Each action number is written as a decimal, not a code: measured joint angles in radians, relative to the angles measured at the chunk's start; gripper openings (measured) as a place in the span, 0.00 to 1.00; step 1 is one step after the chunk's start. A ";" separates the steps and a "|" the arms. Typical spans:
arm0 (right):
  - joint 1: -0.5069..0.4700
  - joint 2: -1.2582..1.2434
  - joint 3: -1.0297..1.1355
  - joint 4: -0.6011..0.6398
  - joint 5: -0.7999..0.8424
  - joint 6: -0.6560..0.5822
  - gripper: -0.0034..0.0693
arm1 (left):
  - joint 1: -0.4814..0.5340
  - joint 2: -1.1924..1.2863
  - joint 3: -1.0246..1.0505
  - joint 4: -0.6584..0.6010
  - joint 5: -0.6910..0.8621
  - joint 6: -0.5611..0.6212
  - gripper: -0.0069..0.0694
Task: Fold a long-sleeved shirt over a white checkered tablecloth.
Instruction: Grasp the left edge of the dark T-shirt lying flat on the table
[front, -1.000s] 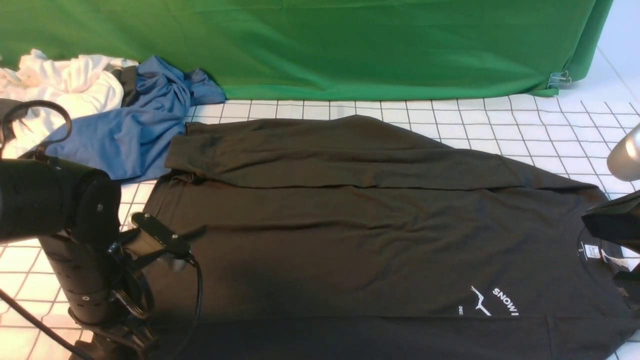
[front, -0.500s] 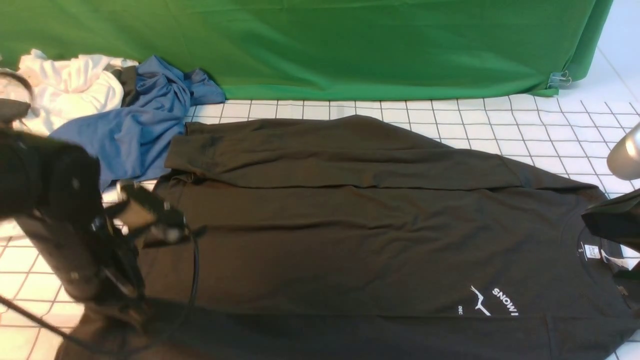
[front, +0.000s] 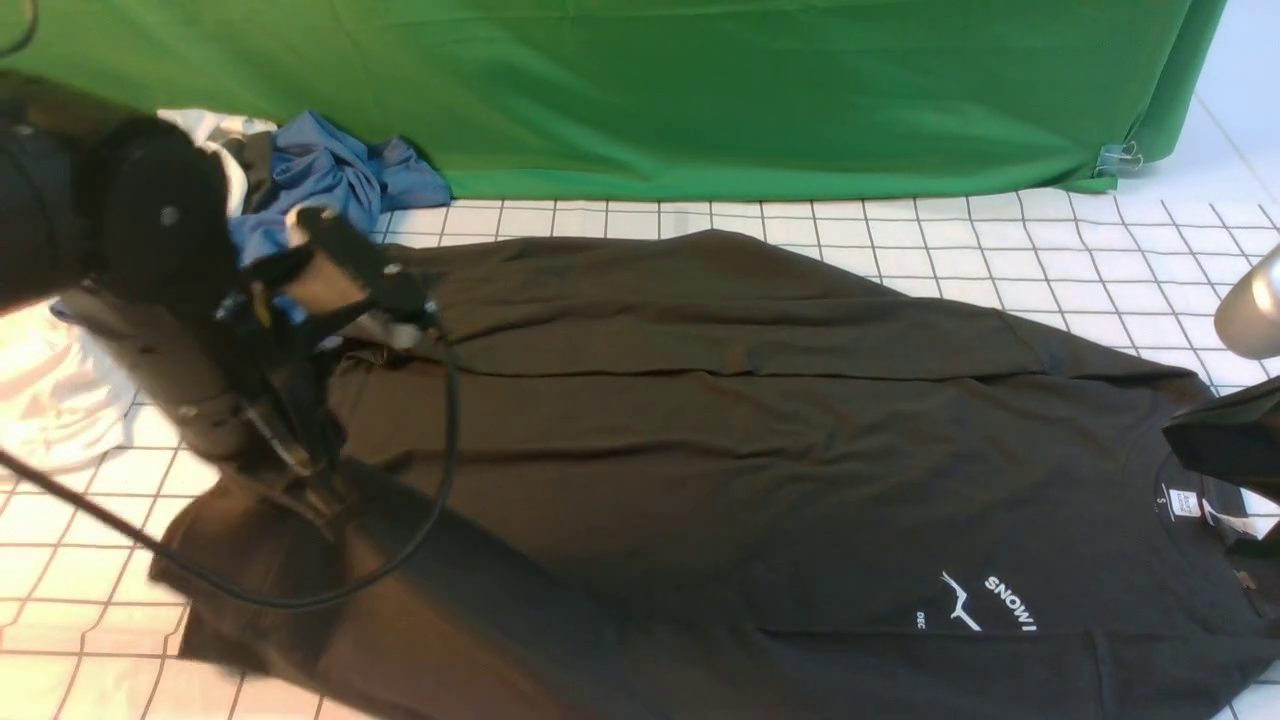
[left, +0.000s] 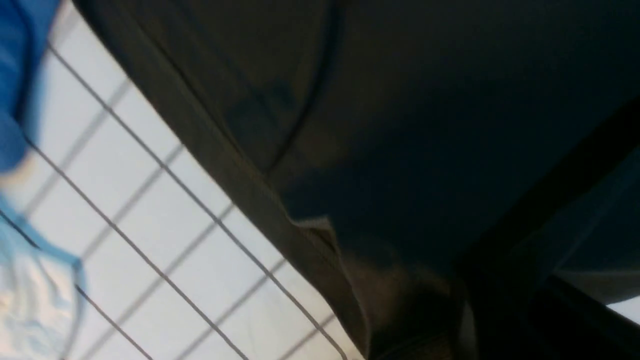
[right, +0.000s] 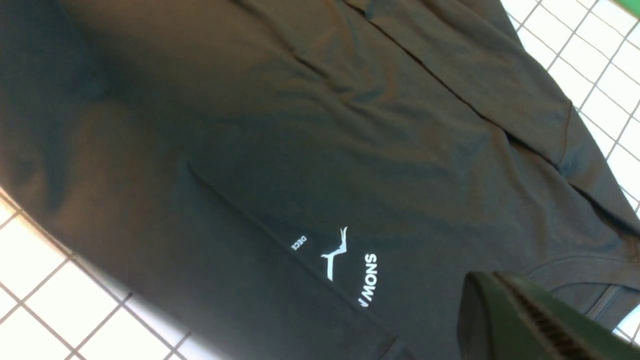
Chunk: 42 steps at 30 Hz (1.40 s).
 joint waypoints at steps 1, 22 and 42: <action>0.000 0.000 0.000 0.000 0.000 0.000 0.08 | -0.007 0.004 -0.016 0.004 0.000 -0.006 0.08; 0.000 0.000 0.000 0.000 0.002 0.000 0.08 | -0.017 0.089 0.078 0.032 0.217 -0.124 0.08; 0.000 0.000 0.000 0.000 0.001 0.000 0.10 | -0.017 0.089 0.208 0.107 -0.046 -0.166 0.44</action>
